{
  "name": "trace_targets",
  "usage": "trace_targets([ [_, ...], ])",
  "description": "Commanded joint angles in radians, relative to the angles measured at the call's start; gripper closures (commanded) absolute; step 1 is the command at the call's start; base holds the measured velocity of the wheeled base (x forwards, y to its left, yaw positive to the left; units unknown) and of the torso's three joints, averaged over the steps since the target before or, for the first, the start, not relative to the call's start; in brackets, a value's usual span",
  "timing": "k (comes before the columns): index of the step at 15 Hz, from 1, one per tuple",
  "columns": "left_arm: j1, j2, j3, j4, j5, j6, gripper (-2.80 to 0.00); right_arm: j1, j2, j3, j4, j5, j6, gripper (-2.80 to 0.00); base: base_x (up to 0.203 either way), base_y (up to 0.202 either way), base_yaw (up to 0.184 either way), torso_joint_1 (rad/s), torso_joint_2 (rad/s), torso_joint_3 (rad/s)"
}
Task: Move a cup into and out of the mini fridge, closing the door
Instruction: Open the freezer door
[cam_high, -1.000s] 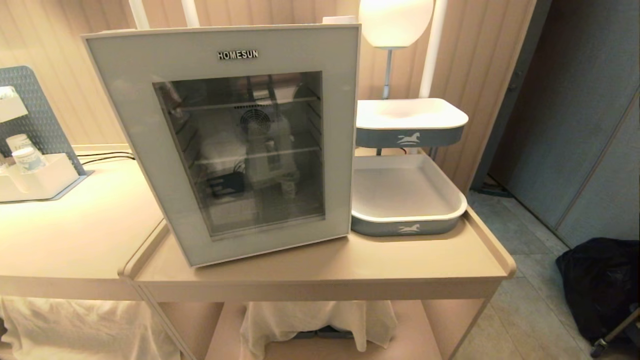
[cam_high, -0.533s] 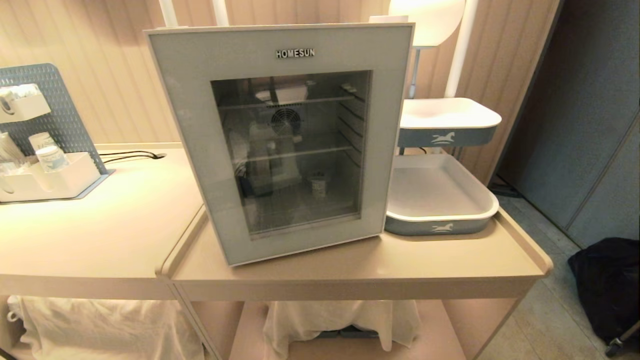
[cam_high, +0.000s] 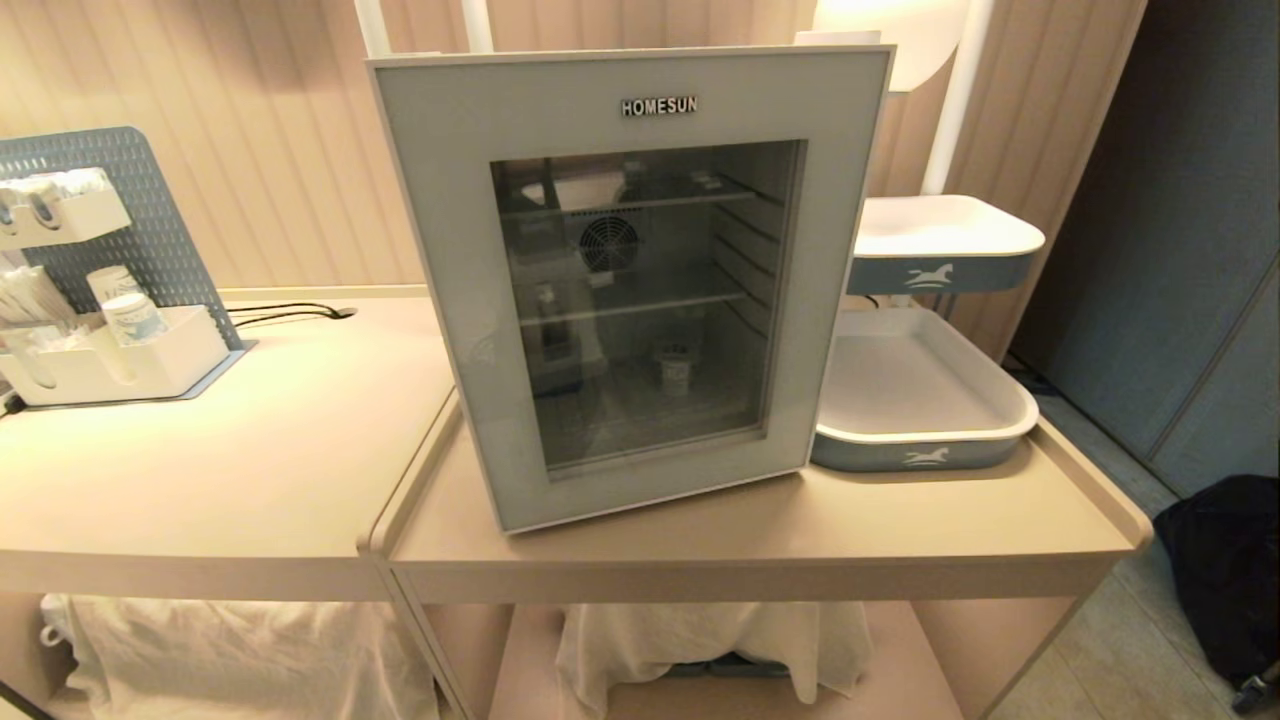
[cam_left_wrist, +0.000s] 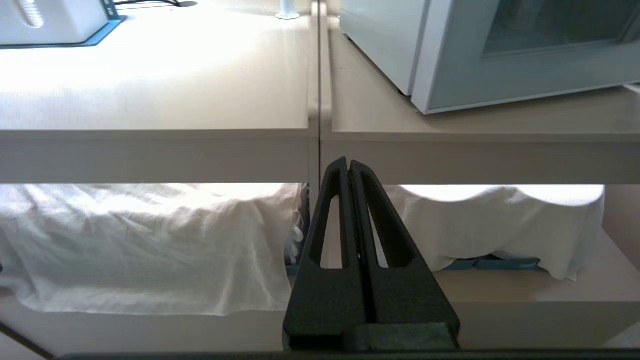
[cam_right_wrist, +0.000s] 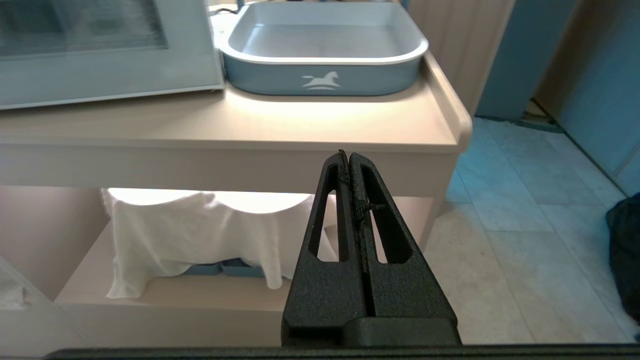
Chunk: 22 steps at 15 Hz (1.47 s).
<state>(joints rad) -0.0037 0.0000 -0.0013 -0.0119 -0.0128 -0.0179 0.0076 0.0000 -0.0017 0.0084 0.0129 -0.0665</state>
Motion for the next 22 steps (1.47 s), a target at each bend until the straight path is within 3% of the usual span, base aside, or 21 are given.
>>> trace_targets([
  [1,-0.001,0.002,0.0,0.0,0.0,0.0,0.0,-0.001,0.003,0.0,-0.001,0.001,-0.001,0.0,0.0,0.0,0.0,0.0,0.0,0.0],
  [22,-0.002,0.002,0.0,0.0,0.0,0.0,0.0,-0.001,0.003,0.002,-0.002,-0.001,0.002,0.0,0.0,0.0,0.0,0.0,0.0,0.0],
])
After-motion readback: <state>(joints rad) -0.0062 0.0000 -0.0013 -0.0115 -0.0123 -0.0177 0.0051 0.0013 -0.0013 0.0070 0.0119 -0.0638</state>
